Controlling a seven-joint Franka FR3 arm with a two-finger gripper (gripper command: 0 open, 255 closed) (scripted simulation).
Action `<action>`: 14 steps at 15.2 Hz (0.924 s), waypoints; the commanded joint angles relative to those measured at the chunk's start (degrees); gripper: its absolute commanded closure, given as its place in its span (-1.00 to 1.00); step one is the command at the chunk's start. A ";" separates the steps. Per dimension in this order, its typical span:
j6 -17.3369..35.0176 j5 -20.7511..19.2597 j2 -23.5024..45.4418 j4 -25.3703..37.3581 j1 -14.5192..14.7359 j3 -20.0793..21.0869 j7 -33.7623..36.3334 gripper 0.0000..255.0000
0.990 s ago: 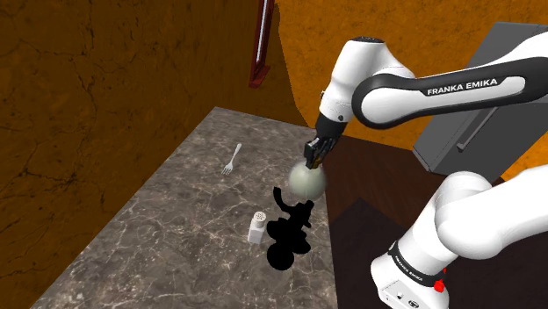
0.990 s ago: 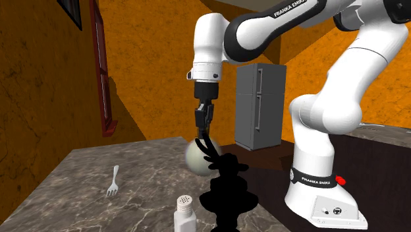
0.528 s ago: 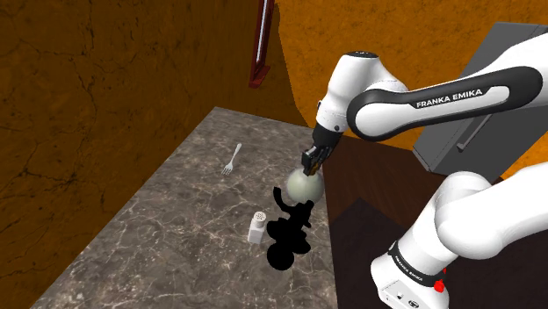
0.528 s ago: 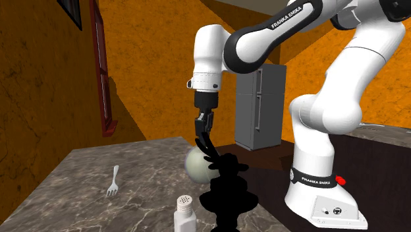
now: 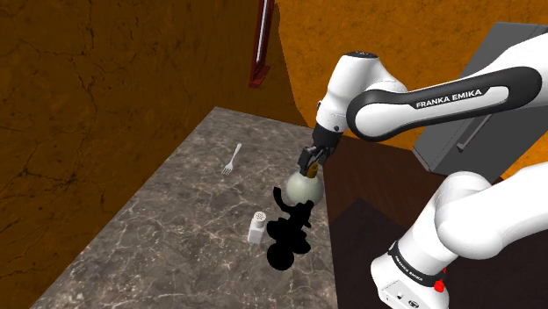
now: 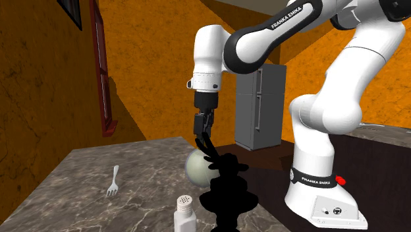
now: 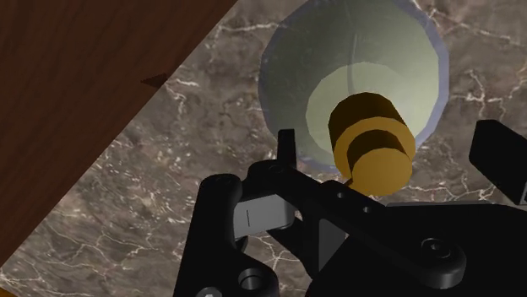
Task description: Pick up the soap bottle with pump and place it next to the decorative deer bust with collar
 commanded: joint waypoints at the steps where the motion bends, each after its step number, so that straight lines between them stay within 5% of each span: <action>1: 0.00 0.00 0.00 0.00 0.00 0.00 0.00 -1.00; 6: -8.81 0.09 -3.90 4.93 0.25 -0.39 -0.18 -1.00; 14: -8.81 0.09 -3.90 4.93 0.25 -0.39 -0.18 -1.00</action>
